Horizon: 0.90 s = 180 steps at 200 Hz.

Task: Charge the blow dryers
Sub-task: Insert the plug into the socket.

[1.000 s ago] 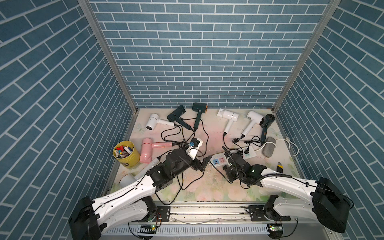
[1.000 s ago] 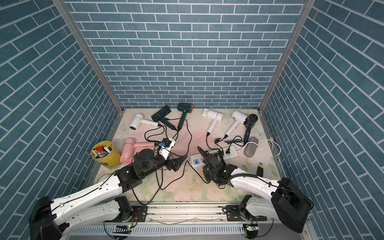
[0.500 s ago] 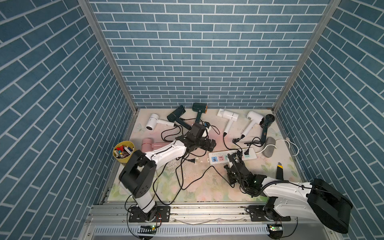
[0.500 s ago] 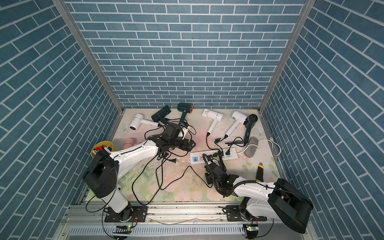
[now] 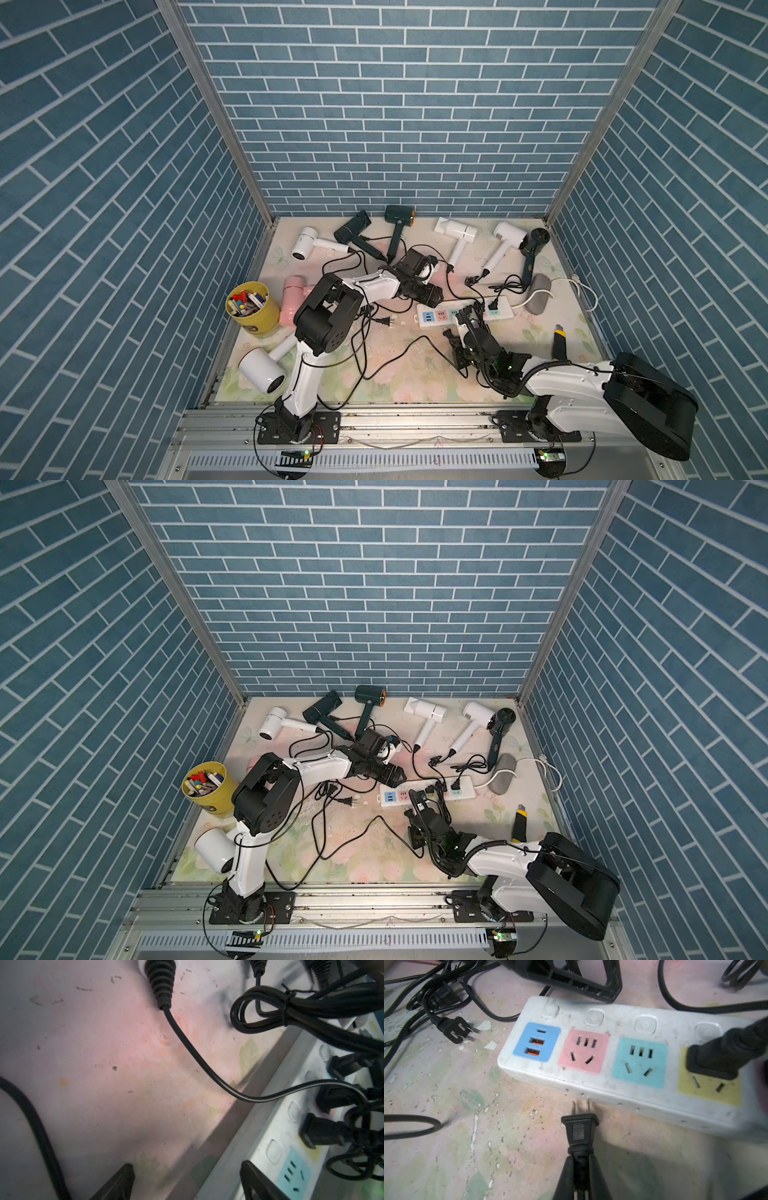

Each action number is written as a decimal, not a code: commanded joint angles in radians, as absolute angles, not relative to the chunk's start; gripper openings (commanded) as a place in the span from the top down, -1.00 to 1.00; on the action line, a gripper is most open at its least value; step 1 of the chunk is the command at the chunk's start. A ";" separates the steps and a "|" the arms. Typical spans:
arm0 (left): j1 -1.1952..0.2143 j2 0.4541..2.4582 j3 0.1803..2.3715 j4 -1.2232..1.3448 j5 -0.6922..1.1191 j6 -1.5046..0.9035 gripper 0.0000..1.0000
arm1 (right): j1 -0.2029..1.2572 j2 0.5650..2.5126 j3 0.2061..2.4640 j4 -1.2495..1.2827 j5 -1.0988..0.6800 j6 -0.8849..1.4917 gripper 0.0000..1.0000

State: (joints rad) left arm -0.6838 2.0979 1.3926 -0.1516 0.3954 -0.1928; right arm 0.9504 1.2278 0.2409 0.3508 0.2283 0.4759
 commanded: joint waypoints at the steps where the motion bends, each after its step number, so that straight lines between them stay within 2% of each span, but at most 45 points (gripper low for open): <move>1: -0.687 2.070 1.314 -0.100 0.455 -0.212 -0.68 | 0.956 1.239 0.220 0.421 0.251 0.527 1.00; 44: -0.703 2.029 1.214 -0.038 0.468 -0.230 -0.66 | 0.957 1.156 0.152 0.473 0.300 0.554 1.00; 94: -0.722 2.005 1.152 0.006 0.477 -0.247 -0.63 | 0.957 1.067 0.128 0.454 0.251 0.526 1.00; 180: -0.744 1.963 1.060 0.067 0.460 -0.280 -0.59 | 0.956 1.197 0.121 0.544 0.230 0.544 1.00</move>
State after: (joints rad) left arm -0.7315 1.9617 1.0962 0.1196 0.4572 -0.2584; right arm 0.9512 1.1664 0.1314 0.4656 0.2188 0.5137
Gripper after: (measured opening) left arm 0.798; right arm 0.107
